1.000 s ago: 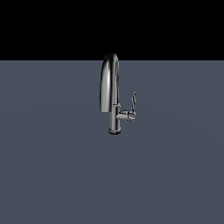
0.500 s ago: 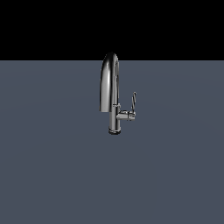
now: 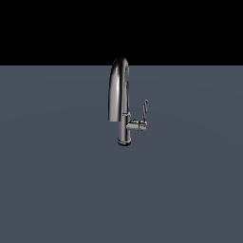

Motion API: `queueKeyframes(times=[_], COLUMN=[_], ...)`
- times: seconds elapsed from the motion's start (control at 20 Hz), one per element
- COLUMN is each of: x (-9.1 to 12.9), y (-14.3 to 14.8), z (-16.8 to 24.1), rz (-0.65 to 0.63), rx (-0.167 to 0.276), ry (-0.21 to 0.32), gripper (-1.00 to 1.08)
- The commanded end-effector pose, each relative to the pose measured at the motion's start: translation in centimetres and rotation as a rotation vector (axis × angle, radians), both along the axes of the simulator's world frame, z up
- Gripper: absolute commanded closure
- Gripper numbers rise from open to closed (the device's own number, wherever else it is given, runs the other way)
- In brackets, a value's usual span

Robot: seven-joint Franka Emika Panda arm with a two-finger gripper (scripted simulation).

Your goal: Turn on the faucet by rotating a designated handle.

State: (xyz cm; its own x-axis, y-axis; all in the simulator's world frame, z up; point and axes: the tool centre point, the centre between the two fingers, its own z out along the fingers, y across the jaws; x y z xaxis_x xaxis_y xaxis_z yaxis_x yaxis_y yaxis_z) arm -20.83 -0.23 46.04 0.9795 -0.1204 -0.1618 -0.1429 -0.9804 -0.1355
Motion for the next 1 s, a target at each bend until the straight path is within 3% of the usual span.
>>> queueKeyframes(times=[0.0,0.95], x=[1.4,11.9], y=[-0.2,-2.9], z=[-0.4,-5.3], rz=[-0.04,-0.373], rx=[0.037,0.355], ry=[0.033,0.306], gripper=[1.08,1.08])
